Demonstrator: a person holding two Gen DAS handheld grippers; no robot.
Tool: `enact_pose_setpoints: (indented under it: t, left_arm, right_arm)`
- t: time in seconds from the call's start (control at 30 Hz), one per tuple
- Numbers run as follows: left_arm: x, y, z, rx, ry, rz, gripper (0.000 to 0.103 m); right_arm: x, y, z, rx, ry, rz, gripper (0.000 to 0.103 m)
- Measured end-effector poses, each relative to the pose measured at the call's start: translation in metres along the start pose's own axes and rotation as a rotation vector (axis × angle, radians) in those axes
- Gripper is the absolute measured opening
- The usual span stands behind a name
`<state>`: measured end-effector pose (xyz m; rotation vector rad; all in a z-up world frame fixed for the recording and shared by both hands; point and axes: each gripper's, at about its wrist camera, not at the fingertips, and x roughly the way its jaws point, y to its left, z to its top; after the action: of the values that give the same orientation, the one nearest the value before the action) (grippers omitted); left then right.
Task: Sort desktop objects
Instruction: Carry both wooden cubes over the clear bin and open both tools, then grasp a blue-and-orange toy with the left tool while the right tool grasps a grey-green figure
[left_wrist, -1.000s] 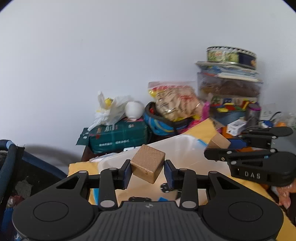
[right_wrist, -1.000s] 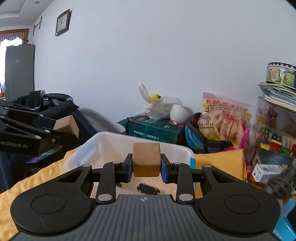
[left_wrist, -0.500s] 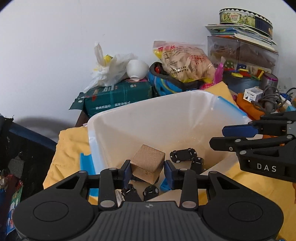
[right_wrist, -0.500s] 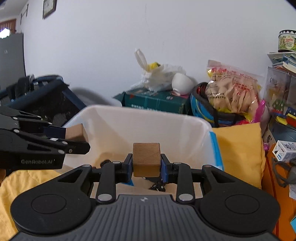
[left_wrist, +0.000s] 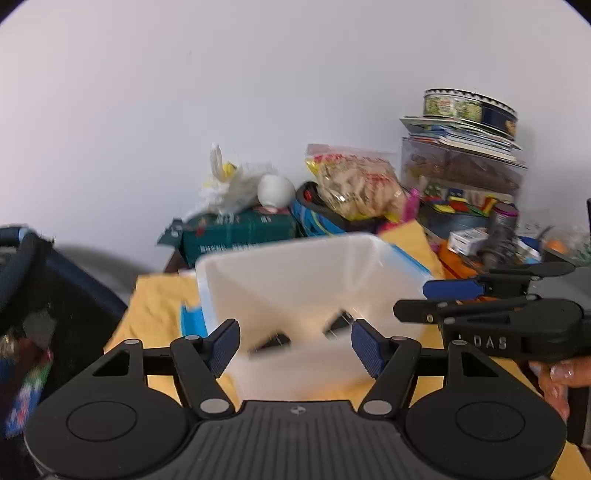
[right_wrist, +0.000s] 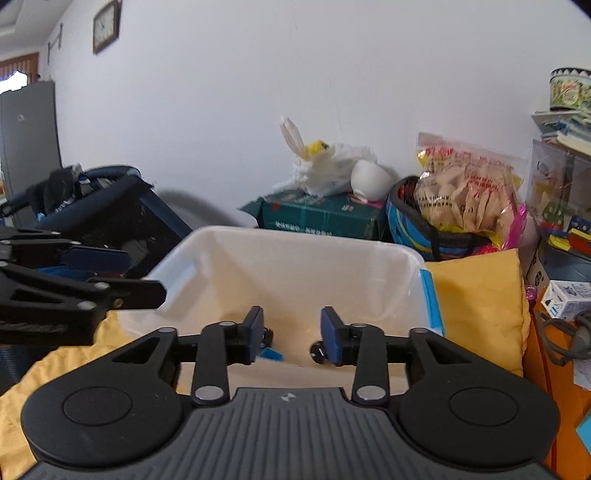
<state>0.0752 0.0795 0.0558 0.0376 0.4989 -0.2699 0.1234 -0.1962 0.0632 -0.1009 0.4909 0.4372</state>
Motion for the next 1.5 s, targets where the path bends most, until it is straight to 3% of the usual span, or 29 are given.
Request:
enact_pose_setpoints:
  t: [0.17,0.33,0.57,0.67,0.97,1.1,1.23,1.37,1.43,1.5]
  left_arm:
    - [-0.010,-0.020,-0.058,0.007,0.131,0.016,0.070]
    - [-0.010,-0.038,-0.111,0.005,0.290,-0.020,0.070]
    - [-0.012,-0.045,-0.152,-0.026,0.381,-0.039,0.070]
    - [-0.013,-0.049,-0.159,-0.007,0.392,-0.046,0.070]
    - [-0.011,-0.052,-0.161,-0.019,0.396,-0.073,0.070]
    - [-0.010,-0.053,-0.160,-0.014,0.392,-0.076,0.070]
    - [-0.010,-0.052,-0.153,0.009,0.370,-0.056,0.070]
    - [-0.007,-0.043,-0.145,-0.015,0.351,-0.028,0.070]
    - [-0.005,-0.037,-0.140,-0.019,0.339,0.005,0.070]
    - [0.000,-0.026,-0.133,-0.047,0.333,0.049,0.070]
  right_arm:
    - [-0.031,0.003,-0.029,-0.014,0.019,0.021,0.046]
    - [-0.040,0.005,-0.080,-0.017,0.148,0.024,0.049]
    - [-0.050,0.009,-0.141,-0.050,0.307,0.032,0.049]
    - [-0.057,0.010,-0.157,-0.049,0.347,0.036,0.049]
    - [-0.072,0.014,-0.165,-0.088,0.352,0.034,0.049]
    - [-0.077,0.005,-0.163,-0.033,0.351,-0.004,0.050]
    - [-0.062,-0.011,-0.163,0.105,0.385,0.060,0.051]
    - [-0.043,-0.009,-0.161,0.102,0.397,0.064,0.056]
    - [-0.035,-0.005,-0.159,0.075,0.378,0.088,0.052]
    - [-0.031,0.004,-0.157,0.006,0.361,0.115,0.037]
